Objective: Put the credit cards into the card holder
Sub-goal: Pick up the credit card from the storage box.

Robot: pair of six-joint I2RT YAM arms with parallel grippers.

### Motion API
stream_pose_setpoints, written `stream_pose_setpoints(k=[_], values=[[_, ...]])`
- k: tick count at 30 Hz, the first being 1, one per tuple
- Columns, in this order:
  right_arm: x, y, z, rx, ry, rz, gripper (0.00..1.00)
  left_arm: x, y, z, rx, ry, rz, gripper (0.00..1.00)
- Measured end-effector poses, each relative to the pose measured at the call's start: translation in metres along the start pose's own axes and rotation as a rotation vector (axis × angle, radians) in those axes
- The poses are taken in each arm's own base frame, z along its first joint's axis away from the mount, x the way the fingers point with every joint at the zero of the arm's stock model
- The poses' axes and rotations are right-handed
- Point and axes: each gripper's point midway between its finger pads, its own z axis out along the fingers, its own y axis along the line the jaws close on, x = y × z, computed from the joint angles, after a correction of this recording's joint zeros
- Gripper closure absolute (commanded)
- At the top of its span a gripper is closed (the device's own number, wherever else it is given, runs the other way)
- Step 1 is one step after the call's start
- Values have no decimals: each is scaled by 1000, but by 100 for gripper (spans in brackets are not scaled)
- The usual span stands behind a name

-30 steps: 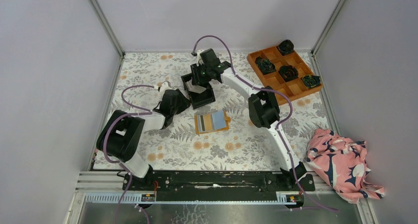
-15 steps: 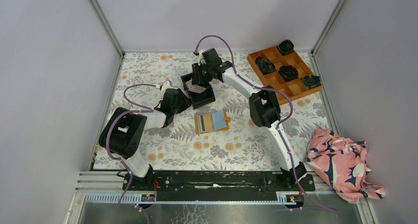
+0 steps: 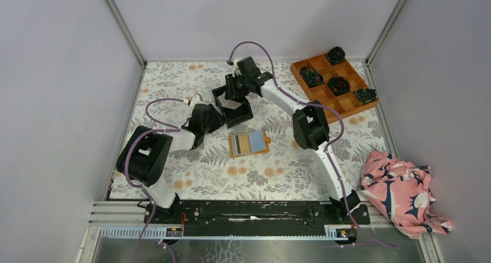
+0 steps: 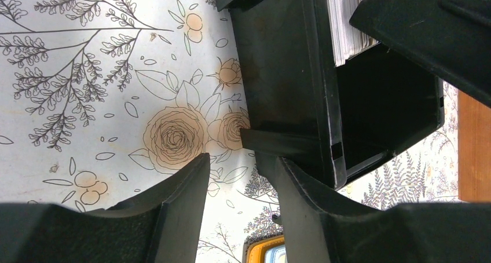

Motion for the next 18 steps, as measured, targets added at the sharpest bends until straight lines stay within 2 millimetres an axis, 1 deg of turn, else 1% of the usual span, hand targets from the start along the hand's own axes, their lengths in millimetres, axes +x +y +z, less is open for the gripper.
stream_pose_setpoints(k=[6, 13, 18], values=[[-1, 5, -2, -5, -2, 0, 57, 0, 0, 0, 0, 0, 0, 47], [-6, 19, -8, -21, -13, -9, 59, 0, 0, 0, 0, 0, 0, 47], [-9, 27, -15, -27, -22, -16, 68, 0, 0, 0, 0, 0, 0, 47]])
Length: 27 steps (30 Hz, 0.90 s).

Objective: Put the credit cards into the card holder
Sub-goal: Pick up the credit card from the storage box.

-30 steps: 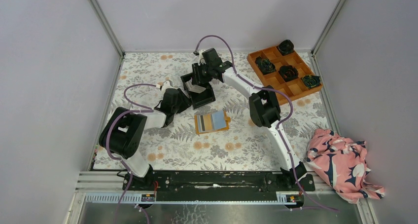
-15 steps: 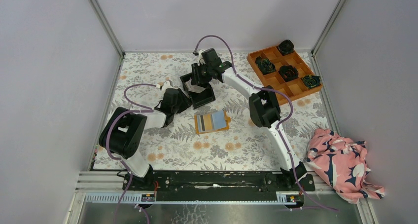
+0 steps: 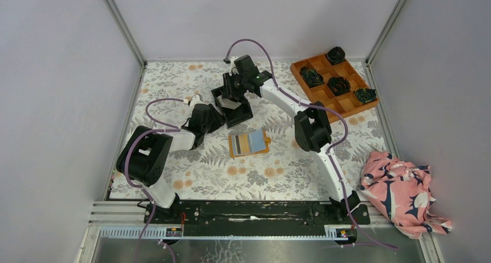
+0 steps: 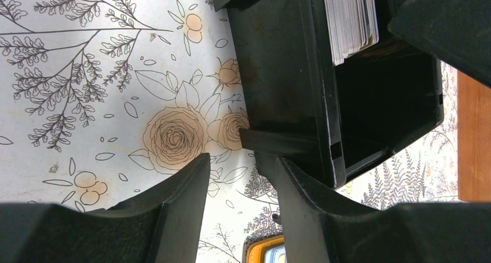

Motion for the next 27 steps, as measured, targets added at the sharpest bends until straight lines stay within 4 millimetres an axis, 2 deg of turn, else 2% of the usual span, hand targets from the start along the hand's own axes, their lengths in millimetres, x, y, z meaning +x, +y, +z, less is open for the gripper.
stream_pose_setpoints(k=[14, 21, 27], values=[[2, -19, -32, 195, -58, -116, 100, -4, -3, -4, 11, -11, -1, 48], [-6, -13, -64, 252, -131, -195, 100, -21, -15, -25, 50, -66, -8, 44], [-18, 4, -107, 238, -201, -204, 100, -41, -30, -51, 113, -135, -10, 43]])
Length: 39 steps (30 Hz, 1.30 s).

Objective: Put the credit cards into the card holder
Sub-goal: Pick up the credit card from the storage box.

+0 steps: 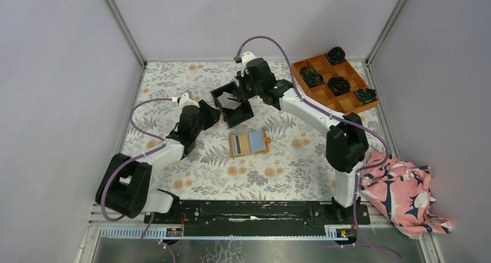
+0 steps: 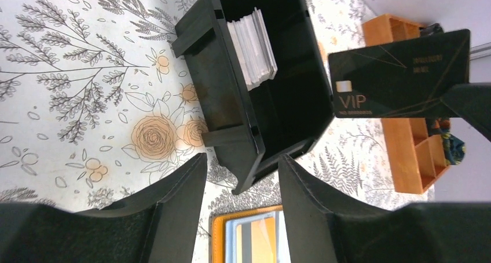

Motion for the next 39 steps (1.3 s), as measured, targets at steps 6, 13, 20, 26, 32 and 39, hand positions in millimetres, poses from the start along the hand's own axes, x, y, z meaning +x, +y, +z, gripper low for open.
stream_pose_setpoints(k=[6, 13, 20, 26, 32, 39], values=[[2, 10, -61, -56, -20, 46, 100, -4, -13, -37, 119, -33, 11, 43], [58, 39, -140, -229, 40, 167, 100, 11, -50, -84, 421, 7, 63, 43], [126, 64, -200, -393, 118, 299, 100, 40, -99, -131, 751, 124, 146, 44], [141, 77, -232, -482, 117, 365, 100, 95, -127, -170, 979, 327, 219, 45], [148, 85, -239, -532, 135, 410, 100, 125, -122, -190, 1056, 445, 249, 45], [155, 91, -241, -568, 161, 448, 100, 145, -119, -201, 1100, 537, 267, 47]])
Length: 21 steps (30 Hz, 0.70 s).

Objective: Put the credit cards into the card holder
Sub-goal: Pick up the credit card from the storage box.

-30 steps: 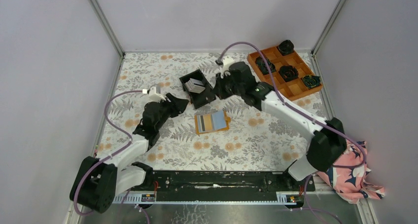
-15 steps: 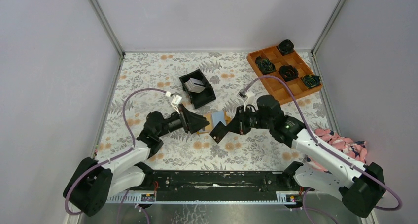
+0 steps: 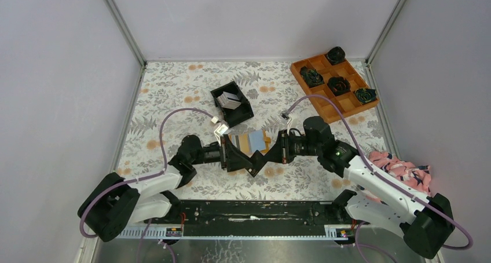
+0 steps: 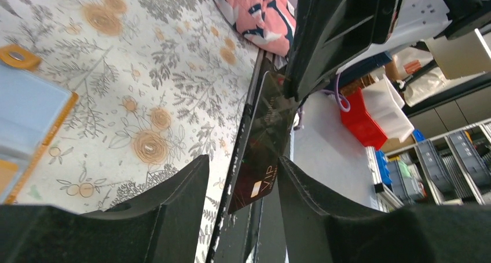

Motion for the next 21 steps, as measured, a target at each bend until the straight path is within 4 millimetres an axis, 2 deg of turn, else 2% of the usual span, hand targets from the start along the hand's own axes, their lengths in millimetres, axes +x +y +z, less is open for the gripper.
stream_pose_setpoints(k=[7, 18, 20, 21], values=[[3, 5, 6, -51, 18, 21, 100, 16, 1, 4, 30, 67, -34, 57], [17, -4, 19, -64, 89, 71, 100, 17, -8, 4, 86, 87, -28, 100], [19, -7, 20, -62, 100, 79, 100, 20, -6, 5, 93, 99, -38, 100], [20, -8, 21, -59, 105, 83, 96, 22, -5, 5, 94, 104, -45, 100]])
